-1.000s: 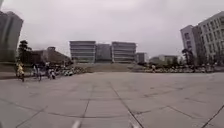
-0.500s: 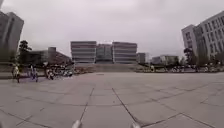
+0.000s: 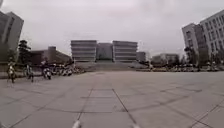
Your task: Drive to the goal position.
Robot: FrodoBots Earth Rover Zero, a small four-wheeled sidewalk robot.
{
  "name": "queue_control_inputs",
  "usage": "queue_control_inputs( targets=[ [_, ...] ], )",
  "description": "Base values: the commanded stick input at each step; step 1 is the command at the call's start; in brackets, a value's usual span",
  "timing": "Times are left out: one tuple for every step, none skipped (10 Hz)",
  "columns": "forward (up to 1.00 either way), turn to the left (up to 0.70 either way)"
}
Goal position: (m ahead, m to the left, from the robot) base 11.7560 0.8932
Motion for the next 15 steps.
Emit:
queue_control_inputs(
  targets=[
    [0.70,0.16],
    [0.70,0.00],
    [0.70,0.00],
    [0.70,0.00],
    [0.70,0.00],
    [0.70,0.00],
    [0.70,0.00],
    [0.70,0.00],
    [0.70,0.00],
    [0.70,0.00],
    [0.70,0.00],
    [0.70,0.00],
    [0.70,0.00],
    [0.70,0.00],
    [0.70,0.00]
  ],
)
